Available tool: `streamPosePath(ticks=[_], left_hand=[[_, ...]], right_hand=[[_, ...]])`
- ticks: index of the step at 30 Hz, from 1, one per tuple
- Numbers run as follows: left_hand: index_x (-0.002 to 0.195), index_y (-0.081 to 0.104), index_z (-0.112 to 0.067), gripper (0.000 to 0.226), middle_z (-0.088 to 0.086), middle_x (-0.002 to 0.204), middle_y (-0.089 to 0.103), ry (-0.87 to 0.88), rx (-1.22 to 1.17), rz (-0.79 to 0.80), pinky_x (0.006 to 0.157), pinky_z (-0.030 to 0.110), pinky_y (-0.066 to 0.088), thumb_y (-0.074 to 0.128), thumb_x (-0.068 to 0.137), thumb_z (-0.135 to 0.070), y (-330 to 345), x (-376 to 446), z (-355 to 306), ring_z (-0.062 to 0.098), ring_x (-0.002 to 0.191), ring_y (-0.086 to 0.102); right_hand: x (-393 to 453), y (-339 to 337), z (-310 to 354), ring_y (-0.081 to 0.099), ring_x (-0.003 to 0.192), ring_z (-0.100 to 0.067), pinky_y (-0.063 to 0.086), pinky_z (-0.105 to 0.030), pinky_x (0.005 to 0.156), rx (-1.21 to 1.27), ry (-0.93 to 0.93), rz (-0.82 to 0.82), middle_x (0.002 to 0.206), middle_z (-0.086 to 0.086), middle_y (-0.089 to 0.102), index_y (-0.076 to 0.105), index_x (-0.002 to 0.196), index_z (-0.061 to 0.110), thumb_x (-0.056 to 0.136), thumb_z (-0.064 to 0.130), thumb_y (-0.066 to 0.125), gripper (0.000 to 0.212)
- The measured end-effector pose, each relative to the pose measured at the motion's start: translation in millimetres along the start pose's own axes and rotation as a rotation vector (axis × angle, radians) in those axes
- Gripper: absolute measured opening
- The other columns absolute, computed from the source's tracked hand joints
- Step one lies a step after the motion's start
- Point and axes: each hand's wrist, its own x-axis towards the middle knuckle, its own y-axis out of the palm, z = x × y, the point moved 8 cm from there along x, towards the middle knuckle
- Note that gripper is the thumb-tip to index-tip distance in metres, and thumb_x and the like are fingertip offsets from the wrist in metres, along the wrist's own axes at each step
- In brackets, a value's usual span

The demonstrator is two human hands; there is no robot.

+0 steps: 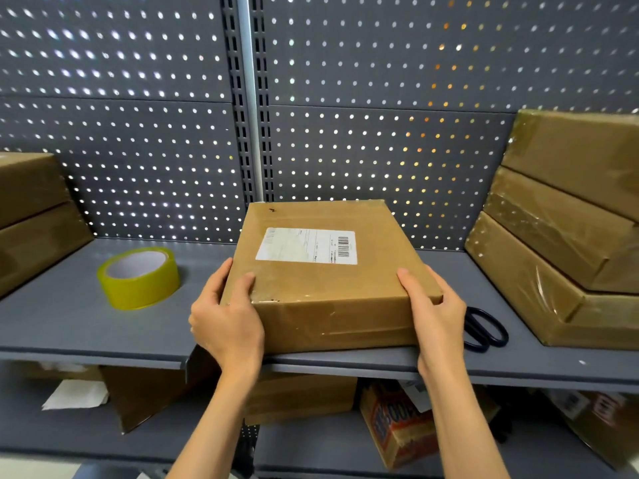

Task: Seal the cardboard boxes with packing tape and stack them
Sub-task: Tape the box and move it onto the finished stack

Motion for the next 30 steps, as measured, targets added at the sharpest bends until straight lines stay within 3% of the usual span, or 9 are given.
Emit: streamPosePath(ticks=[2, 5, 7, 13, 17, 20, 23, 27, 30], left_hand=[[0.115, 0.069, -0.015, 0.03, -0.002, 0.107, 0.069, 0.017, -0.073, -0.001, 0.083, 0.022, 0.045, 0.065, 0.085, -0.018, -3, -2, -5, 0.006, 0.095, 0.061], [0.116, 0.067, -0.008, 0.038, 0.0, 0.104, 0.068, 0.091, -0.223, 0.003, 0.077, 0.013, 0.047, 0.062, 0.079, -0.017, -5, -2, -23, -0.004, 0.089, 0.063], [0.115, 0.065, -0.004, 0.04, 0.003, 0.104, 0.067, 0.146, -0.302, 0.001, 0.073, 0.011, 0.047, 0.059, 0.077, -0.013, -5, 1, -37, -0.006, 0.084, 0.063], [0.12, 0.061, 0.002, 0.043, 0.01, 0.109, 0.065, 0.288, -0.399, 0.03, 0.076, 0.016, 0.047, 0.056, 0.079, -0.008, -4, 10, -75, 0.0, 0.091, 0.064], [0.12, 0.06, -0.003, 0.046, 0.0, 0.108, 0.066, 0.346, -0.398, 0.117, 0.081, 0.021, 0.049, 0.059, 0.079, -0.023, -2, 9, -92, 0.004, 0.097, 0.063], [0.121, 0.056, -0.007, 0.045, -0.006, 0.11, 0.063, 0.337, -0.379, 0.164, 0.084, 0.019, 0.047, 0.057, 0.081, -0.028, 0, 12, -95, 0.001, 0.101, 0.061], [0.132, 0.05, -0.011, 0.055, 0.001, 0.126, 0.057, 0.25, -0.403, 0.202, 0.094, 0.021, 0.045, 0.059, 0.082, -0.033, 5, 16, -88, 0.003, 0.116, 0.054], [0.127, 0.055, -0.008, 0.033, -0.011, 0.104, 0.066, 0.205, -0.383, 0.295, 0.08, 0.012, 0.047, 0.052, 0.095, -0.012, 15, 10, -82, -0.003, 0.094, 0.062], [0.129, 0.055, -0.006, 0.036, -0.009, 0.103, 0.065, 0.242, -0.359, 0.294, 0.072, 0.01, 0.047, 0.054, 0.093, -0.013, 14, 2, -81, -0.004, 0.088, 0.062]], right_hand=[[-4, -2, 9, 0.06, 0.104, -0.007, 0.052, -0.031, 0.09, 0.013, -0.052, -0.011, 0.117, 0.009, 0.062, 0.058, 0.128, 0.025, 0.081, 0.035, 0.072, 0.05], [-8, 0, 29, 0.061, 0.089, 0.009, 0.048, -0.01, 0.071, 0.051, -0.147, 0.01, 0.101, 0.023, 0.062, 0.058, 0.123, 0.03, 0.083, 0.029, 0.072, 0.042], [-9, 2, 41, 0.059, 0.088, 0.014, 0.046, -0.006, 0.069, 0.079, -0.197, 0.024, 0.101, 0.025, 0.062, 0.056, 0.124, 0.032, 0.083, 0.028, 0.071, 0.044], [-14, 10, 68, 0.059, 0.105, 0.005, 0.048, -0.012, 0.081, 0.153, -0.317, 0.049, 0.116, 0.018, 0.063, 0.054, 0.129, 0.028, 0.082, 0.031, 0.068, 0.05], [-16, 9, 80, 0.058, 0.111, 0.001, 0.048, -0.014, 0.085, 0.213, -0.372, 0.047, 0.122, 0.012, 0.063, 0.054, 0.131, 0.023, 0.08, 0.031, 0.068, 0.054], [-17, 7, 86, 0.059, 0.11, 0.003, 0.048, -0.013, 0.086, 0.237, -0.409, 0.045, 0.121, 0.014, 0.063, 0.054, 0.131, 0.021, 0.083, 0.024, 0.068, 0.05], [-18, 4, 89, 0.058, 0.112, 0.001, 0.049, -0.018, 0.092, 0.243, -0.435, 0.038, 0.122, 0.013, 0.063, 0.053, 0.132, 0.021, 0.075, 0.033, 0.068, 0.06], [-16, -4, 88, 0.058, 0.115, -0.003, 0.049, -0.022, 0.095, 0.25, -0.452, 0.045, 0.126, 0.008, 0.062, 0.053, 0.132, 0.022, 0.074, 0.033, 0.069, 0.062], [-14, -11, 85, 0.058, 0.115, -0.004, 0.05, -0.018, 0.09, 0.249, -0.464, 0.063, 0.126, 0.008, 0.062, 0.053, 0.133, 0.022, 0.077, 0.034, 0.075, 0.061]])
